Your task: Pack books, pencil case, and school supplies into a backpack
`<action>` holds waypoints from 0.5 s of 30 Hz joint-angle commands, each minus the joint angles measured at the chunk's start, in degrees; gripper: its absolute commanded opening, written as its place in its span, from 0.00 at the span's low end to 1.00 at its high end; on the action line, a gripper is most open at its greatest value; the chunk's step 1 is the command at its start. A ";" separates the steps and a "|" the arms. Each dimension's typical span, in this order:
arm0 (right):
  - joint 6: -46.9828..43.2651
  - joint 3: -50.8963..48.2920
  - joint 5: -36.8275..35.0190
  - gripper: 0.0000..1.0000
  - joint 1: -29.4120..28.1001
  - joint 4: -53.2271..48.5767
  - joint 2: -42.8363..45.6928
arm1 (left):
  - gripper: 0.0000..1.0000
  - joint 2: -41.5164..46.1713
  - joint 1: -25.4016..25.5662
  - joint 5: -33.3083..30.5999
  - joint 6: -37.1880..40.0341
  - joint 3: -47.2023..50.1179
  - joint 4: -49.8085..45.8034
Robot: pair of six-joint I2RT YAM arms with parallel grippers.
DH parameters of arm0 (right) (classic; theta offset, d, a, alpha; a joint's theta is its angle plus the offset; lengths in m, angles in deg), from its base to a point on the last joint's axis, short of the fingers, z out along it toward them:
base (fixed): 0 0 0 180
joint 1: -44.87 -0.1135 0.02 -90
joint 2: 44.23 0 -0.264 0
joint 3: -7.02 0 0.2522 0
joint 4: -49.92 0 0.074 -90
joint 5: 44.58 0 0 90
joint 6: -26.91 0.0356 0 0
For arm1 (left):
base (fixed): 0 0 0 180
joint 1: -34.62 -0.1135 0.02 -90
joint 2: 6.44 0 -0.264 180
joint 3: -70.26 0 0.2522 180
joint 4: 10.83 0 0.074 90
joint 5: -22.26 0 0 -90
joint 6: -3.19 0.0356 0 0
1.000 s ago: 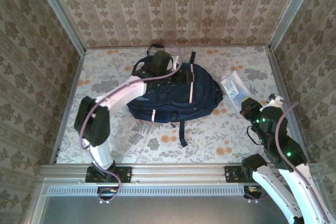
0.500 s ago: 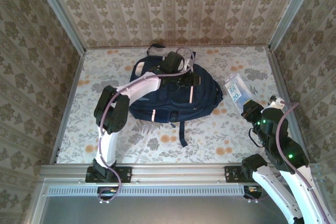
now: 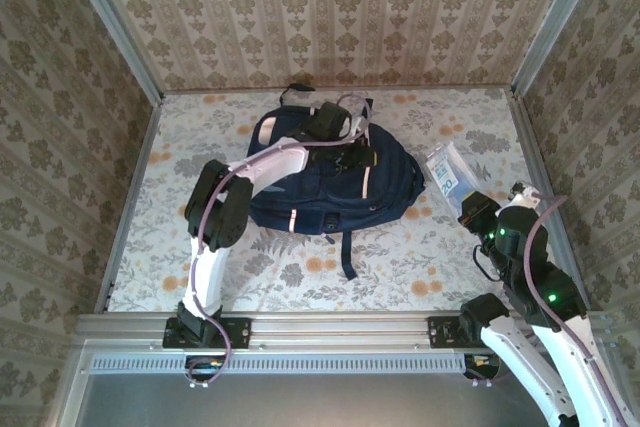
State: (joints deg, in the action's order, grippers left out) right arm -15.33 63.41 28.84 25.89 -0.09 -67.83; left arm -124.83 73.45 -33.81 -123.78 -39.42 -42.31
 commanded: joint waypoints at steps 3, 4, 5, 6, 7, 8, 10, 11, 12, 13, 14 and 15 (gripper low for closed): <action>-3.44 0.84 1.66 0.00 0.31 0.64 -1.77 | 0.00 10.48 -3.58 8.27 3.94 -6.19 -9.53; -3.84 1.32 1.69 0.00 0.27 0.20 -2.49 | 0.00 11.67 -4.27 9.45 3.97 -6.30 -10.36; -4.27 1.61 1.81 0.00 0.29 -0.04 -3.32 | 0.00 12.67 -4.81 10.03 4.01 -6.54 -11.12; -4.78 2.13 2.52 0.00 0.26 -0.09 -4.21 | 0.00 13.81 -5.45 10.68 4.17 -6.50 -12.14; -5.50 2.60 3.75 0.00 0.26 0.10 -5.36 | 0.00 14.83 -6.10 11.47 4.12 -6.62 -12.93; -5.87 2.92 5.09 0.00 0.29 0.20 -6.60 | 0.00 15.65 -6.65 12.26 4.10 -6.41 -13.43; -6.56 3.98 9.62 0.00 0.41 0.98 -9.31 | 0.00 17.78 -7.82 13.96 3.80 -5.78 -13.57; -7.16 3.99 12.94 0.00 0.51 2.37 -10.24 | 0.00 18.49 -8.42 14.70 3.59 -5.43 -13.36; -7.73 3.83 17.13 0.00 0.56 4.68 -10.79 | 0.00 19.40 -8.97 15.76 3.36 -5.23 -13.16; -7.73 3.49 21.04 0.00 0.67 7.41 -11.50 | 0.00 20.02 -9.56 17.00 3.17 -5.11 -13.05; -7.53 3.36 23.86 0.00 0.70 9.18 -12.00 | 0.00 20.40 -9.98 18.02 3.00 -5.19 -13.06; -7.18 3.25 27.20 0.00 0.79 11.16 -12.62 | 0.00 20.89 -10.49 19.15 2.91 -5.18 -13.01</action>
State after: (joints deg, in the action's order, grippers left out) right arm -21.10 65.42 43.97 26.31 3.40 -79.93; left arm -108.19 63.57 -22.97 -121.51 -43.29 -57.52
